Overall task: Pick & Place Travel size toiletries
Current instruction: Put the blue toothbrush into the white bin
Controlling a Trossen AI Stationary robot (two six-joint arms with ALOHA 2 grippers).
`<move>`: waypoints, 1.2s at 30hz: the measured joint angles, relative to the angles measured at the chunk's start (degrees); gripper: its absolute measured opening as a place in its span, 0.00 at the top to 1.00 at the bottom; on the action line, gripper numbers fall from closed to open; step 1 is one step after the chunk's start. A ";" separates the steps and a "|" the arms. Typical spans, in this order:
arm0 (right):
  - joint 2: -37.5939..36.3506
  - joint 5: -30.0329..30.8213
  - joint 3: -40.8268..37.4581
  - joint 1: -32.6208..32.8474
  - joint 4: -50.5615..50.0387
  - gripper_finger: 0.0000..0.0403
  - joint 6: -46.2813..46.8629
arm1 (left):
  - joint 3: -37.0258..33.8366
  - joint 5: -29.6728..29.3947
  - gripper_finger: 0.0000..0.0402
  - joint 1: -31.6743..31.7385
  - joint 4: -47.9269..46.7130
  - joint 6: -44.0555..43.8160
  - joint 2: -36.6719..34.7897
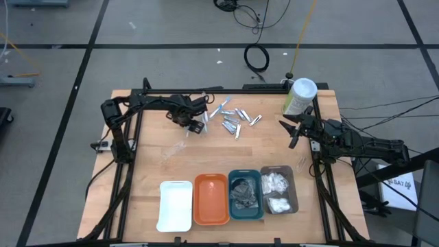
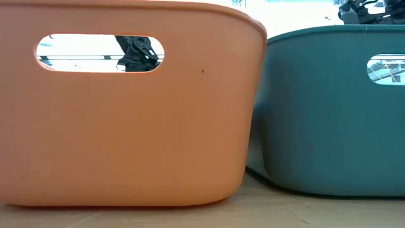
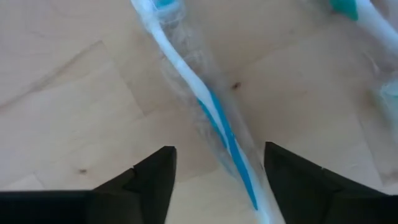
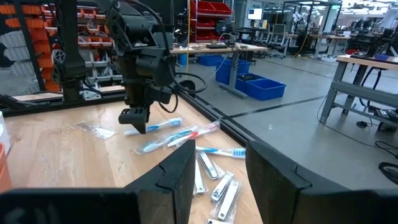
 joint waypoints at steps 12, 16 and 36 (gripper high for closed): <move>0.00 0.00 0.00 0.00 -0.04 0.68 0.89 | 0.00 -0.43 0.91 0.04 0.61 2.98 0.00; 0.01 0.02 0.00 0.00 -0.30 0.68 0.89 | 0.17 -0.84 0.98 0.04 0.25 5.58 -0.45; 0.02 0.04 0.00 0.00 -1.57 0.68 3.30 | 0.63 -16.57 1.00 -31.51 -7.57 -19.25 -29.85</move>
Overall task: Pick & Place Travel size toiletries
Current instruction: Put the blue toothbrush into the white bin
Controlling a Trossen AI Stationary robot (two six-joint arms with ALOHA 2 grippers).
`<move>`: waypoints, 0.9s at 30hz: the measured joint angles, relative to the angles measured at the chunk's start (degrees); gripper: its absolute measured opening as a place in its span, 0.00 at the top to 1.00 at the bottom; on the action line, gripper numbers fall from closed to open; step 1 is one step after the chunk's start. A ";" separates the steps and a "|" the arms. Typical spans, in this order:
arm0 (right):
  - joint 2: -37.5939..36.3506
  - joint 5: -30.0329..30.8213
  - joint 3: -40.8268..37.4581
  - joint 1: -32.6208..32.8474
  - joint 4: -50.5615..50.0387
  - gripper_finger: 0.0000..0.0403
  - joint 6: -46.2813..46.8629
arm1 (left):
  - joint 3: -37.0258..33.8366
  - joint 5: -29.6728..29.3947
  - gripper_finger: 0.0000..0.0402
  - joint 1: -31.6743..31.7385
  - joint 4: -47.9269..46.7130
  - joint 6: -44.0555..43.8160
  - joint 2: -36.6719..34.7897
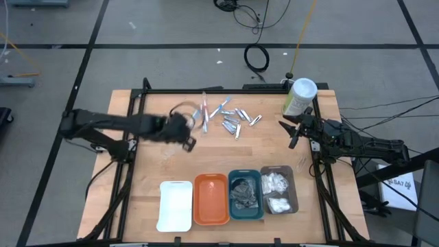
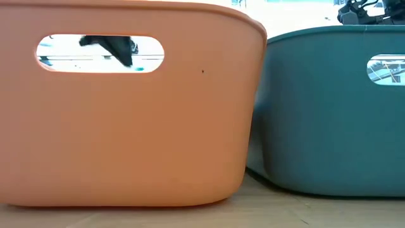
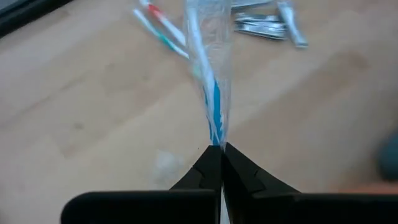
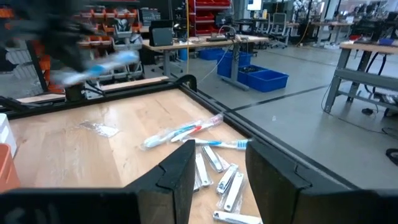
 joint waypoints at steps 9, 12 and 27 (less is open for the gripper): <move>0.25 0.11 0.00 0.00 -0.23 0.68 0.60 | 0.06 -14.30 1.00 -29.59 0.20 -31.79 3.49; 0.72 0.14 0.00 -0.01 -0.08 0.68 1.70 | 0.01 -17.39 1.00 -36.51 0.27 -42.61 7.09; 4.69 0.22 0.00 0.00 0.06 0.68 6.74 | -0.02 -13.52 1.00 -53.02 5.89 -77.95 24.79</move>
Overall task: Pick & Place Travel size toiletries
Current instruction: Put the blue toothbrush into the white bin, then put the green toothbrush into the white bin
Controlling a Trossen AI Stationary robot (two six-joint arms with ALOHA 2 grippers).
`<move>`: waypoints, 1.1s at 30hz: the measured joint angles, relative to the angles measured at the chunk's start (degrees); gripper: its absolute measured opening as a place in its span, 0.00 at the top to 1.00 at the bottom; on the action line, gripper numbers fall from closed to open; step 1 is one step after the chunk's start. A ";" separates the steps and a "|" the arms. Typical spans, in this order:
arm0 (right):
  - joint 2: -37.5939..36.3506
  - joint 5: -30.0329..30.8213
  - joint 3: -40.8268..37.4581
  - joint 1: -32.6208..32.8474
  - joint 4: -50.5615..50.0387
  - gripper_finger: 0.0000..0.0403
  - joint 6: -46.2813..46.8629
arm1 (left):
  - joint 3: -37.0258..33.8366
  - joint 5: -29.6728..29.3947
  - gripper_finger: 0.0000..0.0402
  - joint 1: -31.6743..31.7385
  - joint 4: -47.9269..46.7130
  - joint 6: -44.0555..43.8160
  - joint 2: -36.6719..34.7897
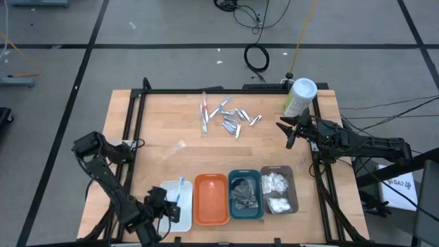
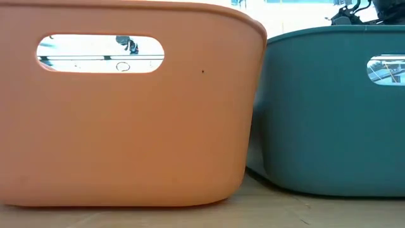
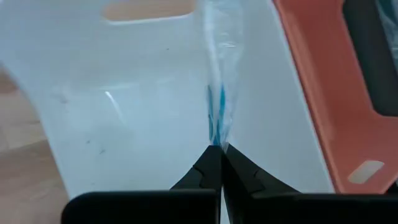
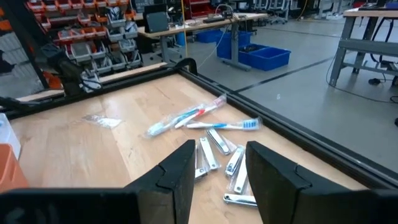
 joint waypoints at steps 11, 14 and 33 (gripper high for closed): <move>1.83 0.00 0.00 -0.01 -0.06 0.68 1.34 | 0.00 0.96 0.81 -0.30 0.53 6.68 0.16; 2.14 0.00 0.00 -0.02 -0.02 0.68 1.32 | 0.00 1.66 0.68 -0.33 0.56 6.78 0.16; 2.23 -0.15 0.00 -0.02 -0.02 0.68 1.17 | 0.00 -31.09 0.26 8.73 -3.72 37.27 -18.53</move>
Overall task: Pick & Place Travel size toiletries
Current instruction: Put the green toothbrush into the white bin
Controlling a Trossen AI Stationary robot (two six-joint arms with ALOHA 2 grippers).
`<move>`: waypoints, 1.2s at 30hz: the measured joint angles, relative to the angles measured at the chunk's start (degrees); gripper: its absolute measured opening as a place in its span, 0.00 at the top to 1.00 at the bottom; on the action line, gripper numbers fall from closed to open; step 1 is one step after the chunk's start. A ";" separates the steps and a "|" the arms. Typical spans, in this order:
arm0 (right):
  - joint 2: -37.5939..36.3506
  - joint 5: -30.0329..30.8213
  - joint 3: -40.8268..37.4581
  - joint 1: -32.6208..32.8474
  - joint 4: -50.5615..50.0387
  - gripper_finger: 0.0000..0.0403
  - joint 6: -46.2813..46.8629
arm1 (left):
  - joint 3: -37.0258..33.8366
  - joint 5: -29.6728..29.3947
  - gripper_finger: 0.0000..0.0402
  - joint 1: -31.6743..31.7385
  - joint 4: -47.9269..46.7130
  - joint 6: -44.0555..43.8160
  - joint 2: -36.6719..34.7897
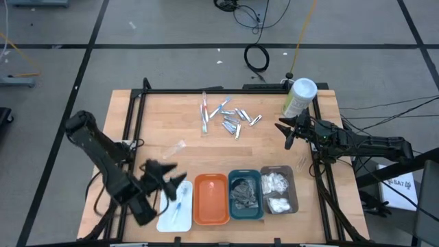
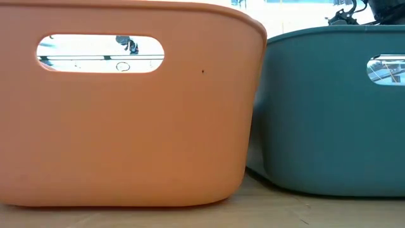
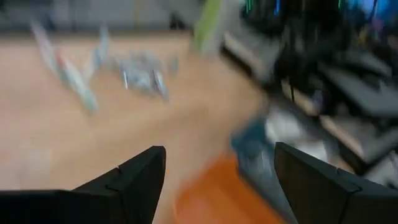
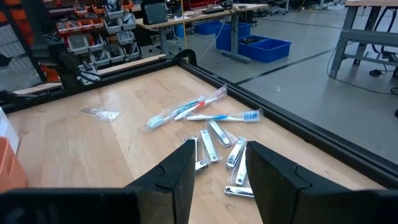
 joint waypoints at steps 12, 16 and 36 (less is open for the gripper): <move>0.01 -0.02 0.00 0.00 0.92 0.68 -4.48 | 0.00 35.21 0.31 39.96 28.86 46.05 0.03; 0.00 -0.02 -0.10 0.00 1.05 0.68 -4.62 | 0.02 51.07 0.31 53.93 32.46 53.24 1.43; 0.00 -0.02 -7.61 0.02 17.68 0.68 -6.24 | 0.00 58.81 0.31 68.92 25.29 50.14 21.49</move>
